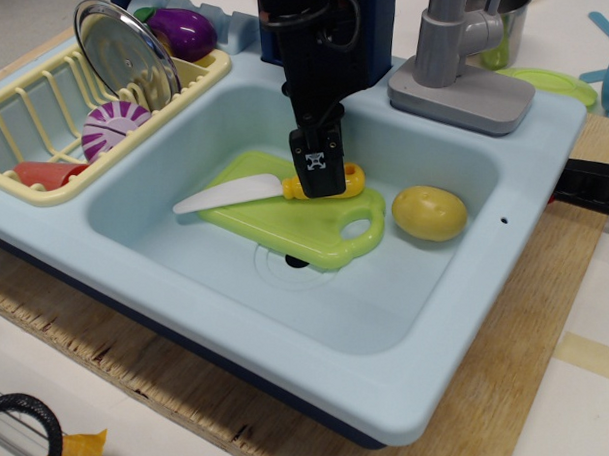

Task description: Put knife on cutting board

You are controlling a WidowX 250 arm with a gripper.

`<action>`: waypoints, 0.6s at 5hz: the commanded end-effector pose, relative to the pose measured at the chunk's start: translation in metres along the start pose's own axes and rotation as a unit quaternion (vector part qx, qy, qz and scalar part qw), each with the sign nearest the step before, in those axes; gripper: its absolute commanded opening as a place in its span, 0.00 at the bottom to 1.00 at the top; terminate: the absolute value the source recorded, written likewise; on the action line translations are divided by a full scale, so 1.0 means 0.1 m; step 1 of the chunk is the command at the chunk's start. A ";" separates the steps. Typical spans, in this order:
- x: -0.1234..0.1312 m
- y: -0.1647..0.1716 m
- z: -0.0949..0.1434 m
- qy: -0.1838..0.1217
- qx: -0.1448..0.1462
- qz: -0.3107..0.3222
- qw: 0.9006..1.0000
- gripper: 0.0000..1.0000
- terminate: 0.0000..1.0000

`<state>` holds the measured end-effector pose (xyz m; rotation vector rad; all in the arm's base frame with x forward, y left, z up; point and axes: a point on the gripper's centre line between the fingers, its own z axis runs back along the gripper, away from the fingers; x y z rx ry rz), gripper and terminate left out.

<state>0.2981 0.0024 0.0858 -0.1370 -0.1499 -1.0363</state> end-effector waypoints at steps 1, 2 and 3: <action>0.01 0.12 -0.05 -0.007 0.010 0.004 1.000 1.00 0.00; 0.01 0.12 -0.05 -0.007 0.010 0.004 1.000 1.00 0.00; 0.01 0.12 -0.05 -0.007 0.010 0.004 1.000 1.00 1.00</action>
